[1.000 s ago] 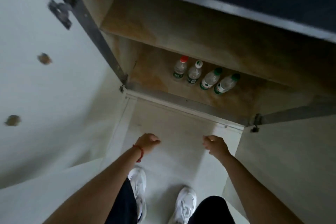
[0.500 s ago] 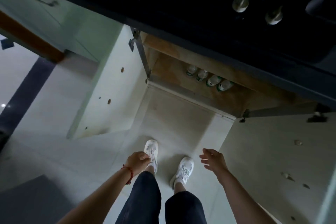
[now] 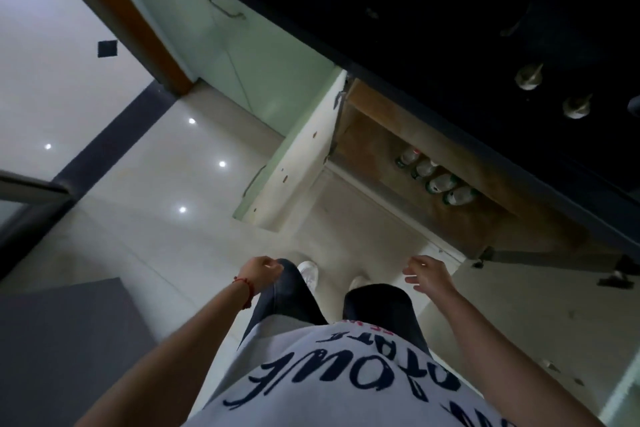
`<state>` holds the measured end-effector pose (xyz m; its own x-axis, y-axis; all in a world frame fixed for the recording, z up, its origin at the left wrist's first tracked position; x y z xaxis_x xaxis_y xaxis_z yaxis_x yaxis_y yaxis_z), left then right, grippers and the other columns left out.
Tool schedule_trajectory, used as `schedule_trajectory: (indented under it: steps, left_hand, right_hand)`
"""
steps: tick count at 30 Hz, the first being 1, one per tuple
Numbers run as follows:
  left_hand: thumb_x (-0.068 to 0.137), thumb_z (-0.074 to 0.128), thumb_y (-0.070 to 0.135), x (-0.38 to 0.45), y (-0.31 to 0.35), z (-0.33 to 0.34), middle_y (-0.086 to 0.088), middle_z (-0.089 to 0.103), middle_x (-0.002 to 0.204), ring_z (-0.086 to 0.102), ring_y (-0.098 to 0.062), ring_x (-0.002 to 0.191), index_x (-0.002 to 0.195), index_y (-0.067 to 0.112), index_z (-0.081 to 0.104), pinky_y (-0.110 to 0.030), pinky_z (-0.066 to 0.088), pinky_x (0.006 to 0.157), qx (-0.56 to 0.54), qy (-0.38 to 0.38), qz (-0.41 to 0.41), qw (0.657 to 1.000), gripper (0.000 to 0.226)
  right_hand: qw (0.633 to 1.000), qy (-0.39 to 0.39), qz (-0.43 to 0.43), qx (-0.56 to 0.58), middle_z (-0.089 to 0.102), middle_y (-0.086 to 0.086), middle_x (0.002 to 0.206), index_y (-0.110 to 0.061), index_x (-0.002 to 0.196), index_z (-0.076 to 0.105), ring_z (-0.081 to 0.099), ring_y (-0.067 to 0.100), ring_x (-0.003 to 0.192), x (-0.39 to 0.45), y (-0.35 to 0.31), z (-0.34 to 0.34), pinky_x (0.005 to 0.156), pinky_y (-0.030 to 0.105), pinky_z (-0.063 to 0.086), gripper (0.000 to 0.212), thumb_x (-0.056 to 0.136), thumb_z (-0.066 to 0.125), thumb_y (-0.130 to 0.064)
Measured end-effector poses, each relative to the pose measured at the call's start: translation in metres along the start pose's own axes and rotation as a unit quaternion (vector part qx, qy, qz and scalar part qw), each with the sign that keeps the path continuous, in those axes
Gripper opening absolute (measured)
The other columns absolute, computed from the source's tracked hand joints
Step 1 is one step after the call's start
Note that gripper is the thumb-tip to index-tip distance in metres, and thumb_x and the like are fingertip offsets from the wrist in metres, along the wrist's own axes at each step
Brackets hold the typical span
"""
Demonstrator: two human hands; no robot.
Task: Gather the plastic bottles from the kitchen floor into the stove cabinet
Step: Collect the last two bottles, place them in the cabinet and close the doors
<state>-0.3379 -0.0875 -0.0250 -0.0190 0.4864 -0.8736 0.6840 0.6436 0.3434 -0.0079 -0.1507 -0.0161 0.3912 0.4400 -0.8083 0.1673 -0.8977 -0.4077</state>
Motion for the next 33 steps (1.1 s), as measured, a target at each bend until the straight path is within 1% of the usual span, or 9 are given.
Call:
schedule_trajectory:
  steps: [4,6,9,12,17,19,21,27,33]
  left_hand:
    - [0.089,0.052,0.018,-0.009,-0.020,-0.016,-0.014,0.065,0.093,0.059,-0.025,0.082,0.109,0.002,0.061,-0.026,0.043,0.059,-0.132,0.043,-0.044,0.989,0.027]
    - [0.090,0.052,0.019,-0.017,-0.033,-0.018,-0.013,0.064,0.094,0.058,-0.024,0.082,0.109,0.002,0.060,-0.025,0.041,0.056,-0.190,0.076,-0.063,0.977,0.027]
    - [0.090,0.052,0.019,-0.037,-0.055,-0.007,-0.016,0.065,0.097,0.058,-0.024,0.082,0.108,0.003,0.061,-0.025,0.040,0.055,-0.292,0.131,-0.098,0.942,0.026]
    - [0.090,0.052,0.018,-0.065,-0.079,0.022,-0.013,0.064,0.092,0.057,-0.023,0.078,0.106,0.004,0.061,-0.025,0.040,0.055,-0.411,0.182,-0.126,0.885,0.024]
    - [0.089,0.053,0.018,-0.125,-0.125,0.102,-0.011,0.064,0.090,0.058,-0.021,0.077,0.102,0.006,0.062,-0.024,0.042,0.057,-0.567,0.249,-0.181,0.764,0.020]
    - [0.089,0.053,0.018,-0.151,-0.147,0.137,-0.012,0.063,0.092,0.057,-0.022,0.077,0.101,0.006,0.061,-0.024,0.042,0.057,-0.620,0.270,-0.208,0.707,0.018]
    - [0.090,0.052,0.018,-0.177,-0.167,0.175,-0.014,0.062,0.093,0.055,-0.022,0.076,0.100,0.008,0.059,-0.026,0.042,0.059,-0.674,0.290,-0.234,0.638,0.015]
    - [0.090,0.053,0.014,-0.237,-0.211,0.278,-0.014,0.060,0.084,0.053,-0.023,0.068,0.096,0.006,0.055,-0.027,0.041,0.061,-0.795,0.317,-0.287,0.430,0.010]
    - [0.090,0.053,0.015,-0.263,-0.250,0.343,-0.015,0.059,0.092,0.053,-0.025,0.076,0.107,0.004,0.055,-0.033,0.041,0.073,-0.860,0.311,-0.294,0.279,0.020]
  right_hand:
    - [0.996,-0.042,-0.034,-0.070,0.064,0.003,0.072,-0.018,0.074,0.059,0.061,0.020,0.066,0.014,-0.031,0.002,0.063,0.026,0.047,0.017,0.090,0.053,-0.020]
    - [0.990,-0.077,-0.055,-0.107,0.061,0.004,0.067,-0.015,0.076,0.059,0.056,0.016,0.059,0.025,-0.048,0.006,0.052,0.022,0.044,0.017,0.092,0.052,-0.018]
    - [0.978,-0.126,-0.068,-0.153,0.057,0.008,0.065,-0.013,0.080,0.055,0.053,0.019,0.055,0.037,-0.074,0.015,0.053,0.027,0.041,0.015,0.093,0.049,-0.012]
    - [0.967,-0.158,-0.067,-0.189,0.056,0.014,0.066,-0.009,0.079,0.056,0.053,0.022,0.051,0.046,-0.098,0.026,0.054,0.028,0.041,0.017,0.093,0.047,-0.008]
    - [0.923,-0.196,-0.124,-0.307,0.051,0.019,0.067,-0.005,0.073,0.054,0.053,0.010,0.031,0.029,-0.128,0.062,0.035,0.017,0.039,0.025,0.095,0.042,-0.004]
    - [0.888,-0.213,-0.150,-0.378,0.062,0.027,0.086,0.005,0.090,0.058,0.062,0.023,0.054,0.009,-0.132,0.087,0.048,0.025,0.043,0.023,0.096,0.044,-0.011]
    - [0.848,-0.251,-0.182,-0.430,0.063,0.031,0.105,0.009,0.110,0.053,0.058,0.030,0.073,-0.017,-0.128,0.120,0.055,0.030,0.041,0.030,0.096,0.041,-0.015]
    - [0.730,-0.342,-0.240,-0.541,0.062,0.015,0.085,0.001,0.110,0.056,0.056,0.022,0.061,-0.112,-0.084,0.224,0.055,0.027,0.040,0.028,0.093,0.048,-0.020]
    - [0.637,-0.359,-0.274,-0.625,0.066,0.015,0.092,-0.006,0.101,0.057,0.062,0.023,0.069,-0.192,-0.012,0.303,0.063,0.029,0.048,0.020,0.090,0.050,-0.022]
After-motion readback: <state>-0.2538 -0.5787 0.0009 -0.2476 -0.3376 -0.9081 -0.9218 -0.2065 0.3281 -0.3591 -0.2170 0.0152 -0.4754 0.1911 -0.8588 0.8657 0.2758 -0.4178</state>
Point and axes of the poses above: each hand's wrist, its own x-axis towards the middle knuckle, its own z-axis out of the palm, y = z × x, the point moved 2 cm from there along x, towards the middle knuckle
